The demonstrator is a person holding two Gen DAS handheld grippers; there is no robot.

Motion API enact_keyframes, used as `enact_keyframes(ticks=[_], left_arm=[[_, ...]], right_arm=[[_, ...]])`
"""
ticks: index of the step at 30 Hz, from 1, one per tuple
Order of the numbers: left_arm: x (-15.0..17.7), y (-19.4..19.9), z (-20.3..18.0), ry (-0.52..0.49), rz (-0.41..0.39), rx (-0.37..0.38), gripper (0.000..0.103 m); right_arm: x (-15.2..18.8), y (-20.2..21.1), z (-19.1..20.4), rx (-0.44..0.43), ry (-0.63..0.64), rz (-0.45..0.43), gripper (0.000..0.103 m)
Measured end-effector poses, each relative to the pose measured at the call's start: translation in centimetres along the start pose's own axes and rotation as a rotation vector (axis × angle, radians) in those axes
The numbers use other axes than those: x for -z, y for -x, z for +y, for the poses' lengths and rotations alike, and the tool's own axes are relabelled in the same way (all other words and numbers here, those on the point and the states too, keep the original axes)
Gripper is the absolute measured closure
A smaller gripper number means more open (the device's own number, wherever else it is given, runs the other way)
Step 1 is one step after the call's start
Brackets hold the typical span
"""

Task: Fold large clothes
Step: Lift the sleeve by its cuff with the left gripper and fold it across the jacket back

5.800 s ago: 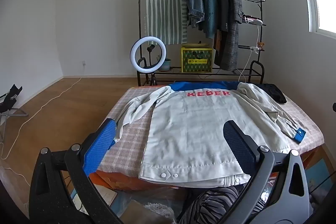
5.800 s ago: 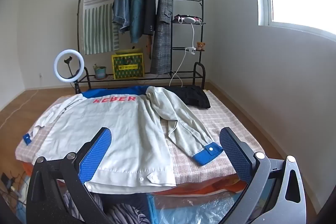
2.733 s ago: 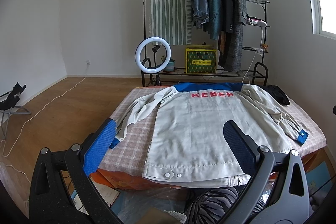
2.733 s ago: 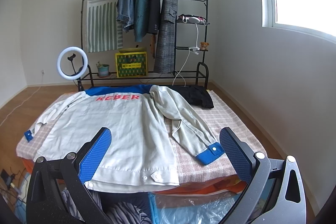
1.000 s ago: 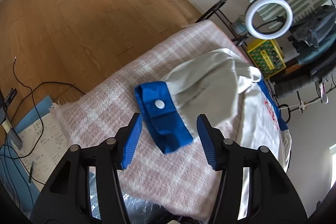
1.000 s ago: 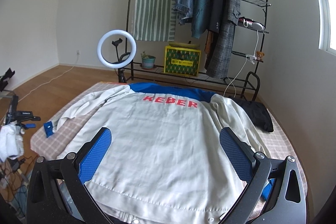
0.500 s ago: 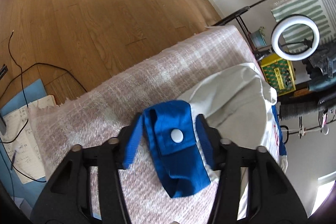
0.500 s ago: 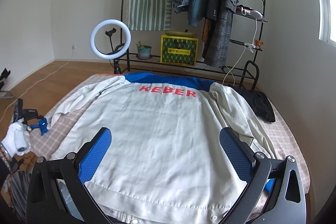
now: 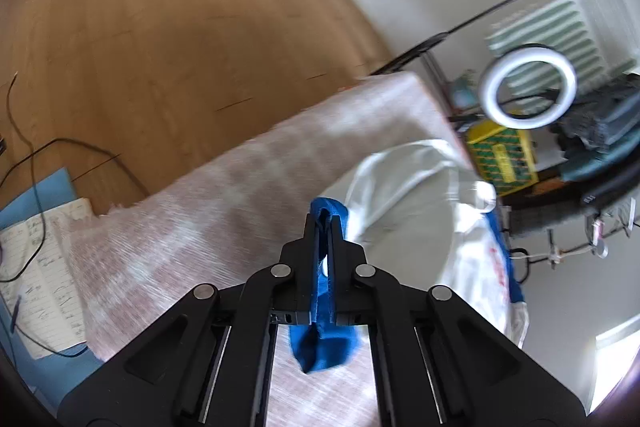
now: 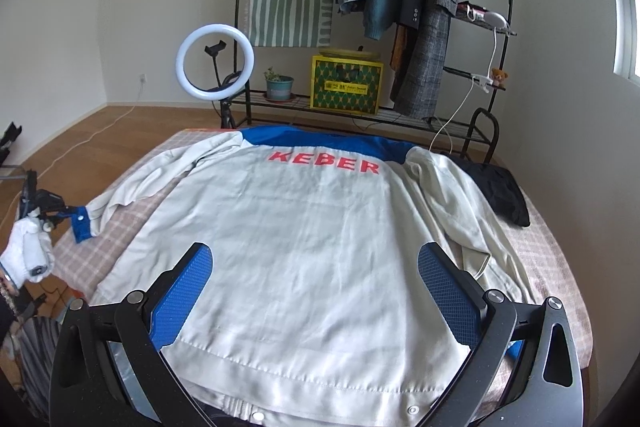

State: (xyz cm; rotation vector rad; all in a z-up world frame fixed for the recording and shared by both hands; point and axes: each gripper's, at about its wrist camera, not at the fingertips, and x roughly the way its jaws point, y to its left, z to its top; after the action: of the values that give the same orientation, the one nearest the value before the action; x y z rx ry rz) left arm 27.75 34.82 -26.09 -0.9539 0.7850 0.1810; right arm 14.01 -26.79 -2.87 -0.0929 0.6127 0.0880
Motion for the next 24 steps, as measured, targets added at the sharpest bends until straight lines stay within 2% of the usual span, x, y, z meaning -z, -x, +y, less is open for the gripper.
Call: enact_keyframes(ticks=[2,6,8,10,14,20,22,24], left_arm=[[0.5,1.1,-1.9,-0.054,-0.013,0.026,0.103],[2.3,4.1,-7.3,-0.235,-0.039,0.085,0.103],[3.4,5.7,-9.8,-0.307,-0.052,0.122,0.103],[5.0,7.4,-12.0,-0.377,-0.071,0.157,0.103],[9.0,9.6,-15.9,-0.525,-0.073,0.207,0.103],[15.3,9.9,-18.1,-0.682,0.013,0.222,0.103],[16.9,9.8,-18.4,-0.709,0.038,0.223,0.103],[18.3,9.7,-18.7,-0.723,0.067,0.228,0.103]], right_arm=[[0.2,-0.5,-0.2,-0.032,-0.021,0.020,0.001],[0.6,-1.8,-0.5,-0.088,-0.059,0.050,0.001],[0.7,-2.8,-0.3,-0.135,-0.064,0.063,0.007],[0.6,-4.0,0.4,-0.182,-0.058,0.084,0.021],[0.4,-7.0,1.5,-0.280,-0.067,0.103,0.022],[-1.2,-13.7,3.0,-0.416,-0.101,0.179,0.023],[-2.4,-16.5,3.3,-0.480,-0.125,0.214,0.031],[-3.8,-19.1,3.5,-0.553,-0.168,0.239,0.031]])
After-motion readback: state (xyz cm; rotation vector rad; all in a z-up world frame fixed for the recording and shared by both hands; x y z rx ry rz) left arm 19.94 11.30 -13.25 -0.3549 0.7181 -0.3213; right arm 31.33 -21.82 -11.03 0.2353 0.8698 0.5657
